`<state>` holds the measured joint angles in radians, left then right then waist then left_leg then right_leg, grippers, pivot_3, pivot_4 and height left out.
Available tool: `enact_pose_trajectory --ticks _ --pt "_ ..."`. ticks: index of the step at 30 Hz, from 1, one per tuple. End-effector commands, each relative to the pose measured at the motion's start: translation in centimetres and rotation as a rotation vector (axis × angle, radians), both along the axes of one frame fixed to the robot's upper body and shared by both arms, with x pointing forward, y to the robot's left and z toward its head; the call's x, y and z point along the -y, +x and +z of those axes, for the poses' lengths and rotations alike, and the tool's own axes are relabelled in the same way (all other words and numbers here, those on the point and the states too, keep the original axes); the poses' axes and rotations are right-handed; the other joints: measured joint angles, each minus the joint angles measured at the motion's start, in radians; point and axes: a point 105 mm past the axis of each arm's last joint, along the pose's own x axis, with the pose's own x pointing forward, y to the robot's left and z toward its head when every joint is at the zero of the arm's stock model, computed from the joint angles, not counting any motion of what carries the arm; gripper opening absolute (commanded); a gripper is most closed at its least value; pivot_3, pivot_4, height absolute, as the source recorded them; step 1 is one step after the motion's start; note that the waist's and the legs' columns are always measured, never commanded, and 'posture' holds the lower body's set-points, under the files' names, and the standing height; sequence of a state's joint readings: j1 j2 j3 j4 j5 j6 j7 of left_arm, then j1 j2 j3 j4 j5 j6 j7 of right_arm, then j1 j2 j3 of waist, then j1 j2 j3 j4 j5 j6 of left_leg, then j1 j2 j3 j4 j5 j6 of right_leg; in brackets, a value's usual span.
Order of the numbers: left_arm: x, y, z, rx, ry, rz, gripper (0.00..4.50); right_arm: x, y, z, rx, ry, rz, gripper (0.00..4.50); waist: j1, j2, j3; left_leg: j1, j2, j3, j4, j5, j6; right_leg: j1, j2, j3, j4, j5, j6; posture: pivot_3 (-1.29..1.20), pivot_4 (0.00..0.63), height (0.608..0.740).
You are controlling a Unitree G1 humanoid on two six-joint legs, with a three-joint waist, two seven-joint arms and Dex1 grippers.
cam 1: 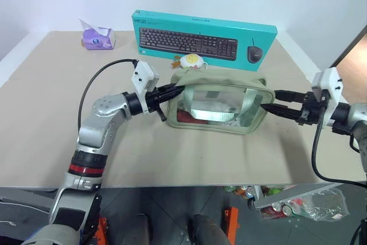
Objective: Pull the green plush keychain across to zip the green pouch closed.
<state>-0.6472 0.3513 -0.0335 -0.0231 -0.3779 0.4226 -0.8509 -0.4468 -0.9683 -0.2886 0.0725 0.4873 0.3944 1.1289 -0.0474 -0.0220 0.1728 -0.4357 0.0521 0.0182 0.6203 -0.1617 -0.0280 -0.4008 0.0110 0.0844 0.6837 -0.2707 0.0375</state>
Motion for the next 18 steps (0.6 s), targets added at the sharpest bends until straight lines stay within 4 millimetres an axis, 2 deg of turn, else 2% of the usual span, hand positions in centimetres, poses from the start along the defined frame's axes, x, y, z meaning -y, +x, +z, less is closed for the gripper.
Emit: enact_pose_trajectory --ticks 1,3,4,6,9,12,15,18 --pt "-1.1 -1.1 1.3 0.036 -0.011 0.005 0.00 2.6 0.0 6.0 0.181 0.012 -0.099 3.86 -0.003 0.002 0.001 0.000 0.000 0.001 0.000 0.000 0.000 0.000 0.000 0.000 0.000 0.000 0.000 0.00 0.150 0.740" --pt "-1.2 -1.4 0.7 0.031 0.013 -0.004 0.00 2.9 0.6 7.1 0.218 0.001 -0.116 4.47 -0.001 0.002 0.001 0.002 0.000 0.001 0.000 0.000 0.000 0.001 0.000 0.001 0.000 0.000 0.001 0.00 0.150 0.740" --pt "-1.3 -1.5 0.2 0.021 0.020 -0.004 0.00 2.2 1.8 8.0 0.265 -0.003 -0.114 4.47 -0.004 0.002 0.001 0.003 0.000 0.001 0.000 0.000 0.000 0.002 0.001 0.001 0.000 -0.001 0.002 0.00 0.150 0.740" --pt "-1.5 -1.7 -0.5 0.017 0.046 -0.004 0.00 -0.5 3.9 8.6 0.299 -0.027 -0.051 4.47 -0.012 0.002 0.001 0.006 0.001 0.002 -0.001 0.000 0.000 0.003 0.001 0.003 0.000 -0.001 0.003 0.00 0.150 0.740" --pt "-1.4 -1.9 -0.5 0.012 0.041 -0.018 0.00 -4.9 6.5 7.5 0.271 -0.057 0.051 4.47 -0.027 0.001 0.001 0.012 0.000 0.001 -0.002 0.000 0.000 0.006 0.002 0.005 0.000 0.001 0.000 0.00 0.150 0.740" --pt "-1.5 -2.3 -0.3 0.016 0.038 -0.047 0.00 -9.5 8.1 5.6 0.227 -0.076 0.184 4.47 -0.027 0.001 0.001 0.013 0.000 0.000 -0.002 0.001 0.001 0.008 0.004 0.006 0.000 0.001 0.002 0.00 0.150 0.740" --pt "-1.6 -2.5 -0.3 0.018 0.038 -0.055 0.00 -12.9 9.7 4.2 0.204 -0.100 0.244 4.47 -0.025 0.002 0.001 0.010 -0.001 0.000 -0.002 0.001 0.001 0.006 0.003 0.007 0.000 0.001 0.001 0.00 0.150 0.740" --pt "-1.6 -2.7 -0.2 0.022 0.043 -0.059 0.00 -15.4 10.5 3.2 0.175 -0.120 0.296 4.47 -0.023 0.002 0.001 0.002 -0.002 0.000 -0.002 0.000 0.001 -0.001 0.001 0.006 0.000 0.003 -0.001 0.00 0.150 0.740"
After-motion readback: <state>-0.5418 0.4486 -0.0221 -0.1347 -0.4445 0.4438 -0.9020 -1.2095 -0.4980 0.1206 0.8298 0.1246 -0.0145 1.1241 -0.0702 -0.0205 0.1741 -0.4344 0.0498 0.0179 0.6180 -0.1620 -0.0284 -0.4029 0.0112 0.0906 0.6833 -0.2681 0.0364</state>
